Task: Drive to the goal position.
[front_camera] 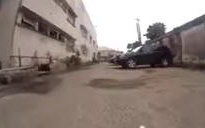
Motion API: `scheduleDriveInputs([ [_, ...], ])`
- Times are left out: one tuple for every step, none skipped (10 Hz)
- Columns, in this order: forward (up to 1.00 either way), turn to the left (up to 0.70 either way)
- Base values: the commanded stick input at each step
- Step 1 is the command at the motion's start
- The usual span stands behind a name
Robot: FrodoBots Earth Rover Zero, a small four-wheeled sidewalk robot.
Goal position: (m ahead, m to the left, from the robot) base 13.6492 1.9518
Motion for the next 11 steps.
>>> scheduleDriveInputs([
  [0.3,0.0],
  [0.3,0.0],
  [0.3,0.0],
  [0.3,0.0],
  [0.3,0.0],
  [0.3,0.0],
  [0.3,0.0],
  [0.3,0.0],
  [0.3,0.0],
  [0.3,0.0],
  [0.3,0.0],
])
